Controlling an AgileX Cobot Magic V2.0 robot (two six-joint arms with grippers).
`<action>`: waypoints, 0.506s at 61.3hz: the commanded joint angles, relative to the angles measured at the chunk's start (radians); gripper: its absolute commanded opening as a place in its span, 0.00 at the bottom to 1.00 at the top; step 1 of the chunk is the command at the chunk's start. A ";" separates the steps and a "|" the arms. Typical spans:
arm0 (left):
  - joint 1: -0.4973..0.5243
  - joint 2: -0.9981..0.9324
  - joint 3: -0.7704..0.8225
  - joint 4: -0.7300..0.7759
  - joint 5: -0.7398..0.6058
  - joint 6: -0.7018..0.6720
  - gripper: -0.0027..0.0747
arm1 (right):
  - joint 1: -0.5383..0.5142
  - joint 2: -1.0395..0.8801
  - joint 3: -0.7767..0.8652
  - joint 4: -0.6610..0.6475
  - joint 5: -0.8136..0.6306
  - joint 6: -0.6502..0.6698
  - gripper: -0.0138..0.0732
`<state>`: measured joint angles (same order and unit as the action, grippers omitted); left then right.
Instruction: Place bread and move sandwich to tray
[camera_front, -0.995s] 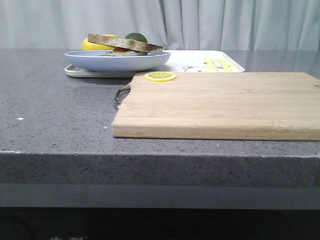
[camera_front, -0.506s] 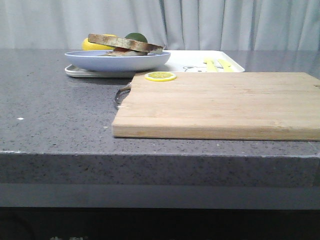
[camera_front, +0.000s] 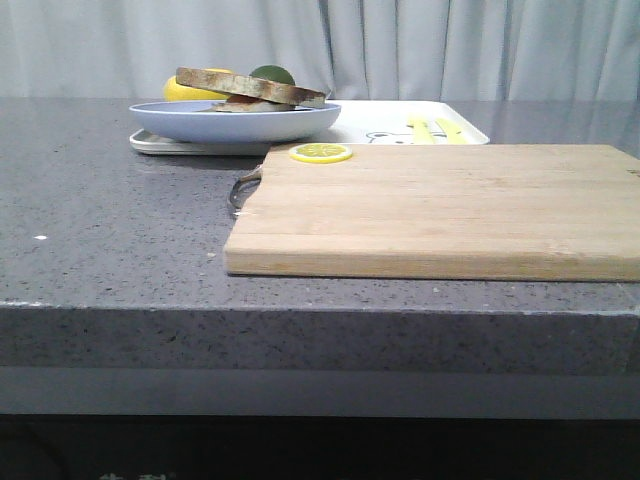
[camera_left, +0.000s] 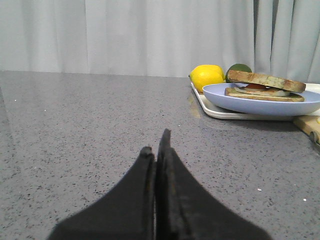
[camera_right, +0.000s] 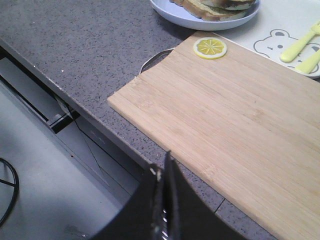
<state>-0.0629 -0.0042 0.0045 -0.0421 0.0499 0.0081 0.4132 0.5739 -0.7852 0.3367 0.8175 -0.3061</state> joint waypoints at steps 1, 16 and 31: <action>0.003 -0.023 0.001 -0.011 -0.087 -0.008 0.01 | -0.004 0.002 -0.022 0.015 -0.060 -0.003 0.08; 0.003 -0.023 0.001 -0.011 -0.087 -0.008 0.01 | -0.107 -0.075 0.080 0.014 -0.121 -0.003 0.08; 0.003 -0.023 0.001 -0.011 -0.087 -0.008 0.01 | -0.322 -0.285 0.398 0.030 -0.504 -0.003 0.08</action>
<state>-0.0629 -0.0042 0.0045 -0.0421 0.0499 0.0081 0.1469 0.3511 -0.4561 0.3387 0.5183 -0.3061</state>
